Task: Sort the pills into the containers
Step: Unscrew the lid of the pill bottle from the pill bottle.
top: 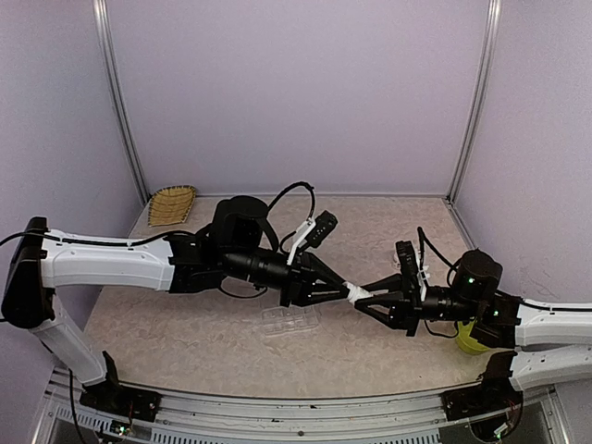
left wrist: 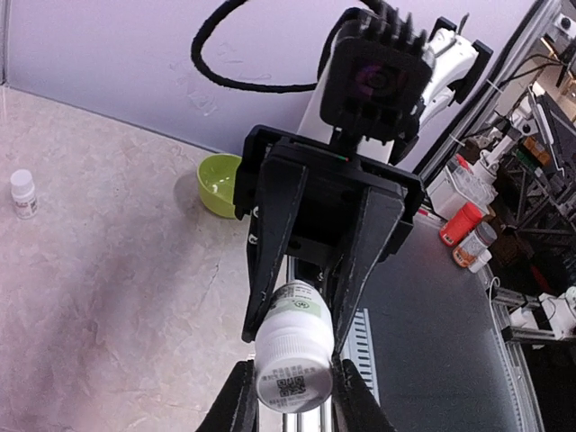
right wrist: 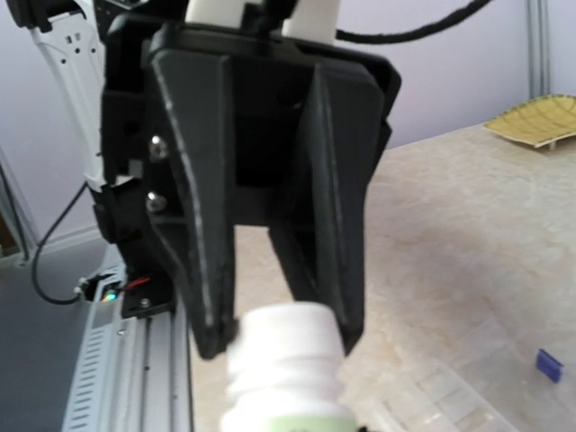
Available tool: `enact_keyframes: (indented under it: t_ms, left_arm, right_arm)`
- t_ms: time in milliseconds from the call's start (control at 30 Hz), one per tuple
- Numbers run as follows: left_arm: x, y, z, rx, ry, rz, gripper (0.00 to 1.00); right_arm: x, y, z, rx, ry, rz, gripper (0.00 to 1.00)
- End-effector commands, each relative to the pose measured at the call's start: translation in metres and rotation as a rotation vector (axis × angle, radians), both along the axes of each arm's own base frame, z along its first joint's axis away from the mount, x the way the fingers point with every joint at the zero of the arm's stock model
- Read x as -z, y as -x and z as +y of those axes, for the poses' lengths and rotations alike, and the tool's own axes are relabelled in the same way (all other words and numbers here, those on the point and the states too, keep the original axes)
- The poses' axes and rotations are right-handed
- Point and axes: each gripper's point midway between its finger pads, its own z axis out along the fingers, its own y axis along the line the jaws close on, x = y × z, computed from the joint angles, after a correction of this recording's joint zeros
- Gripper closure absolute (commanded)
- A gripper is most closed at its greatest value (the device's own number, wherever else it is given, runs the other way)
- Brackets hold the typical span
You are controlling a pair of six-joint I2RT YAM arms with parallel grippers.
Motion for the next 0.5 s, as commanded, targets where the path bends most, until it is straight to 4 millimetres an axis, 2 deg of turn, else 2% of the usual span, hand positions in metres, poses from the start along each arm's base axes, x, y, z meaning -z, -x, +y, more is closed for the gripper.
enact_keyframes:
  t_ms: [0, 233, 467]
  left_arm:
    - [-0.014, -0.016, -0.007, -0.072, 0.025, 0.164, 0.8]
    - [-0.012, -0.019, -0.002, -0.107, 0.023, 0.331, 0.8]
    - [-0.029, -0.021, 0.003, -0.12, 0.053, 0.371, 0.79]
  right_arm:
    - [0.006, -0.004, -0.005, 0.036, 0.016, -0.061, 0.85]
    - [0.007, -0.014, -0.01, 0.107, 0.027, -0.14, 0.85]
    - [0.004, -0.018, -0.016, 0.145, 0.027, -0.191, 0.86]
